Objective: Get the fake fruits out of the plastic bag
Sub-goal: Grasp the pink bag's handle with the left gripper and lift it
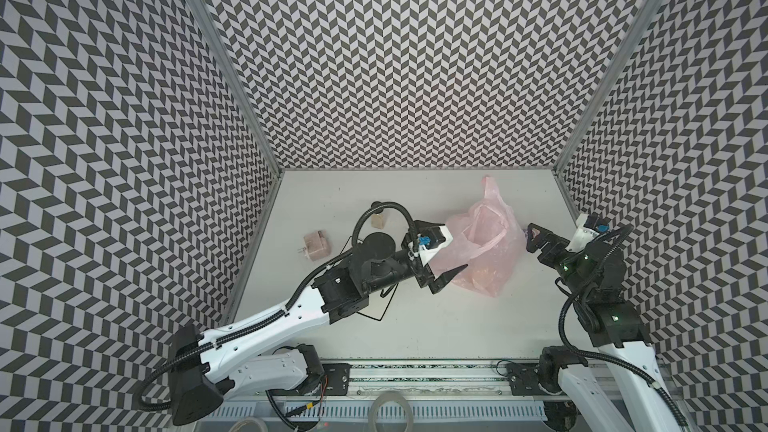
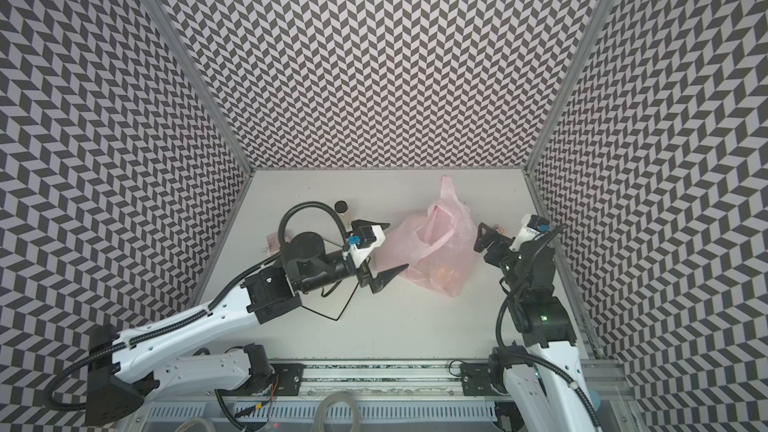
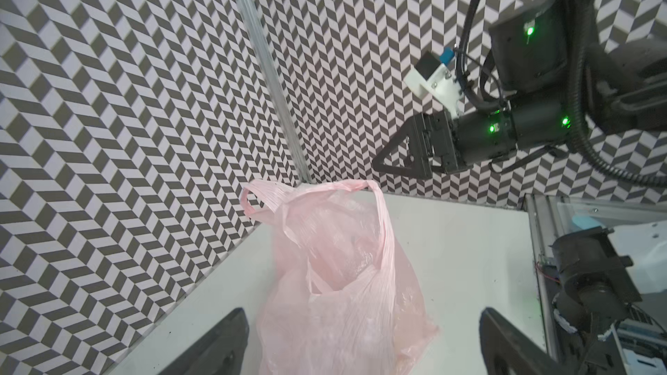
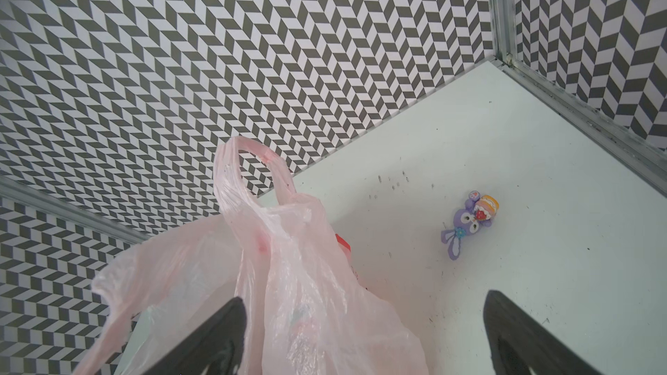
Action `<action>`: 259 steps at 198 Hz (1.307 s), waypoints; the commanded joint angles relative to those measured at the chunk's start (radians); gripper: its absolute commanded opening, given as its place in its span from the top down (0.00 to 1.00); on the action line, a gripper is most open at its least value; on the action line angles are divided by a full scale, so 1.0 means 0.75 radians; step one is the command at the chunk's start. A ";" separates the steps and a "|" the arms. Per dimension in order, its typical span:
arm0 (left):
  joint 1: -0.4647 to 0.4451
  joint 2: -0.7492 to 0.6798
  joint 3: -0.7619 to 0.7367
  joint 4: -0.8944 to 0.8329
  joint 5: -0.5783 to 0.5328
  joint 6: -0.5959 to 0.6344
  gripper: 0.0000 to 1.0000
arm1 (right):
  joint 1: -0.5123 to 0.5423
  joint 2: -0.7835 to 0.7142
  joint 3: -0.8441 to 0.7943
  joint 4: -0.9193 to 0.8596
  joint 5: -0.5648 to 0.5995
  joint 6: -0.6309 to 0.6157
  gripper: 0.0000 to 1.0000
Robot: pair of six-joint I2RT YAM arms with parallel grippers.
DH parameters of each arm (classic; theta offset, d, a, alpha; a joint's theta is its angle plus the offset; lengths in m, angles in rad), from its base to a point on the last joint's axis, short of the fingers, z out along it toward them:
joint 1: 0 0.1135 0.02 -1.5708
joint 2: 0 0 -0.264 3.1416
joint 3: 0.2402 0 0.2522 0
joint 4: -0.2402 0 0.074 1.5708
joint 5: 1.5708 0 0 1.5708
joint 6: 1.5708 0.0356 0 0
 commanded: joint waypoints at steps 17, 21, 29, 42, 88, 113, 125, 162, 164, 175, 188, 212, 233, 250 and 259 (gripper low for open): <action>-0.078 0.104 0.101 -0.101 -0.113 0.119 0.00 | -0.004 -0.048 0.034 -0.020 0.030 0.039 0.00; -0.085 0.114 0.108 -0.102 -0.115 0.121 0.00 | -0.004 -0.051 0.034 -0.020 0.033 0.038 0.00; -0.099 0.136 0.121 -0.111 -0.118 0.123 0.00 | -0.005 -0.055 0.034 -0.020 0.040 0.038 0.00; -0.117 0.160 0.137 -0.124 -0.122 0.123 0.00 | -0.004 -0.062 0.030 -0.020 0.042 0.043 0.00; -0.135 0.218 0.171 -0.101 -0.161 0.099 0.00 | -0.005 -0.047 0.028 0.002 0.042 0.043 0.00; -0.149 0.276 0.213 -0.053 -0.167 0.118 0.00 | -0.004 -0.030 0.034 0.006 0.041 0.044 0.00; -0.156 0.321 0.233 -0.018 -0.200 0.122 0.00 | -0.004 -0.025 0.035 0.008 0.040 0.048 0.00; -0.160 0.454 0.300 0.080 -0.215 0.124 0.02 | -0.005 -0.023 0.044 0.009 0.044 0.048 0.00; -0.160 0.460 0.303 0.082 -0.214 0.125 0.03 | -0.004 -0.023 0.045 0.009 0.044 0.048 0.00; -0.160 0.498 0.323 0.088 -0.214 0.129 0.05 | -0.005 -0.019 0.055 0.007 0.050 0.040 0.00; -0.161 0.537 0.353 0.088 -0.247 0.129 0.11 | -0.004 -0.013 0.068 -0.003 0.052 0.035 0.01; -0.161 0.583 0.385 0.127 -0.378 0.062 0.38 | -0.004 -0.015 0.085 -0.020 0.059 0.034 0.01; -0.161 0.567 0.357 0.199 -0.453 0.016 0.63 | -0.004 -0.023 0.092 -0.026 0.067 0.035 0.01; -0.160 0.518 0.299 0.290 -0.494 -0.033 0.81 | -0.004 -0.027 0.104 -0.028 0.069 0.032 0.02; -0.158 0.483 0.257 0.338 -0.514 -0.065 0.88 | -0.004 -0.024 0.113 -0.026 0.068 0.032 0.02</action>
